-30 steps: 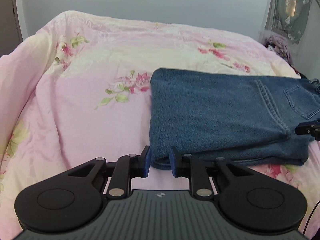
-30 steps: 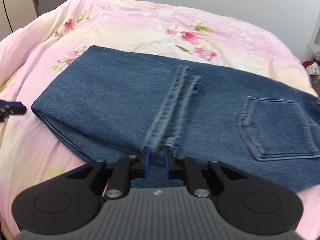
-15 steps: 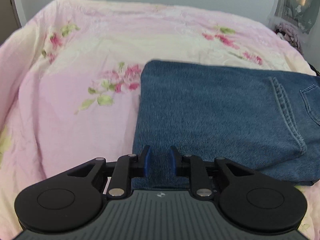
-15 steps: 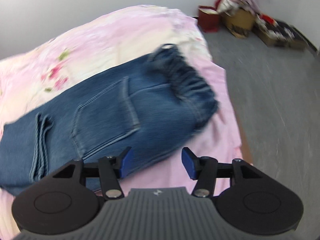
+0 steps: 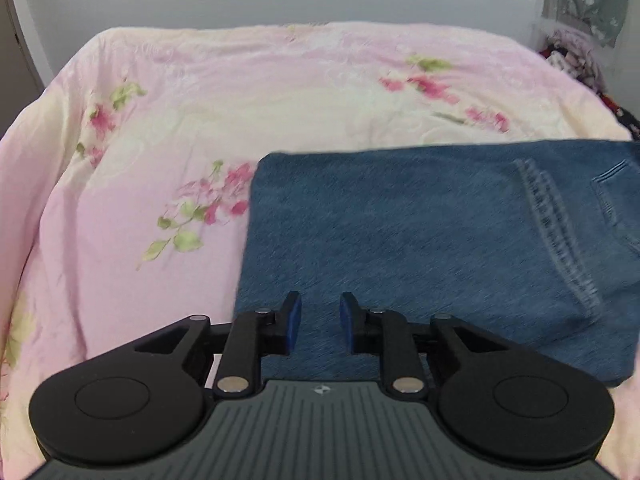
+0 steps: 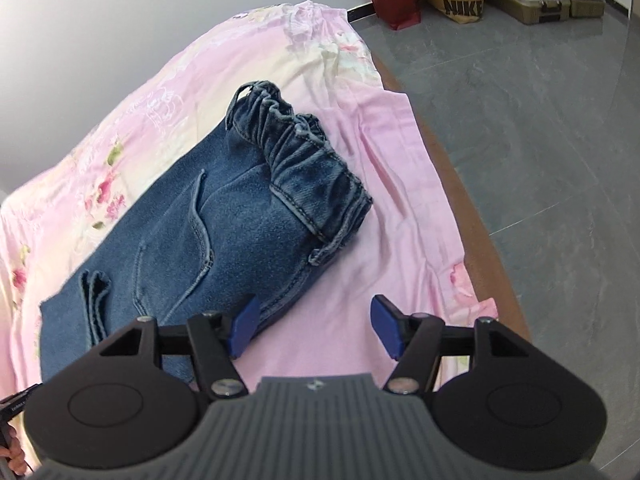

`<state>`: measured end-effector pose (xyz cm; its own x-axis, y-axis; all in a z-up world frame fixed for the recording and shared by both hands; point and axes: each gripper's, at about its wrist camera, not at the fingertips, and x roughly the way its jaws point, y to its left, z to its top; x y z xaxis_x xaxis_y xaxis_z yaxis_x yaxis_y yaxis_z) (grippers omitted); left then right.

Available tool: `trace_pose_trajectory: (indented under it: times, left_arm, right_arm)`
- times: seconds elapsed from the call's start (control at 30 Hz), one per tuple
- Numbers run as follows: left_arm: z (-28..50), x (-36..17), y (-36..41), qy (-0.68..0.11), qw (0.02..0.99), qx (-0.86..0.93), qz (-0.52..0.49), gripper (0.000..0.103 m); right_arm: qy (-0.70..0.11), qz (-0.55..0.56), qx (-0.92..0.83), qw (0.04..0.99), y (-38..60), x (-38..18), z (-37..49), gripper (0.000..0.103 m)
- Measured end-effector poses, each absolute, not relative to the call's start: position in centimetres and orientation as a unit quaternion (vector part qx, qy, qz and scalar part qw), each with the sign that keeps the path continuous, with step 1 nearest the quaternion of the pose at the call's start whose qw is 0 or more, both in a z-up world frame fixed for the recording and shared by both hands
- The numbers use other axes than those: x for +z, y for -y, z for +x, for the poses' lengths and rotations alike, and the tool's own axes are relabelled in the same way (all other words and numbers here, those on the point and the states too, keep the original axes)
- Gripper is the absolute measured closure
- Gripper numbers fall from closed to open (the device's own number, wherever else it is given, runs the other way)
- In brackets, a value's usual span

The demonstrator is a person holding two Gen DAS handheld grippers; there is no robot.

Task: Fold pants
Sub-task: 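Move the right tool to the elastic waistband and grasp it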

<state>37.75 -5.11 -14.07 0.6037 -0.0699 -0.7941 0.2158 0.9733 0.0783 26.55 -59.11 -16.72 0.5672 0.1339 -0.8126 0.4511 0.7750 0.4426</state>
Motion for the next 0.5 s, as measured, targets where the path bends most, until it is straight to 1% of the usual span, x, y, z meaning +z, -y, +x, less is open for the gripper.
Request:
trace_pose_trajectory:
  times: [0.1,0.3,0.5]
  left_arm:
    - [37.3,-12.7,9.5,-0.419,0.894,-0.126,0.095,0.077]
    - [38.2,-13.3,17.0,-0.415,0.886,-0.177,0.105,0.077]
    - [39.2,-15.3,20.5,-0.421,0.884,-0.179,0.099,0.077]
  right_arm:
    - [-0.436,0.366,-0.097,0.816,60.5,-16.6,26.4,0.032]
    - [-0.403,0.432,-0.097,0.801,62.2,-16.9,27.5,0.031]
    - [-0.420,0.458,-0.090,0.779,62.0,-19.6,30.5,0.031]
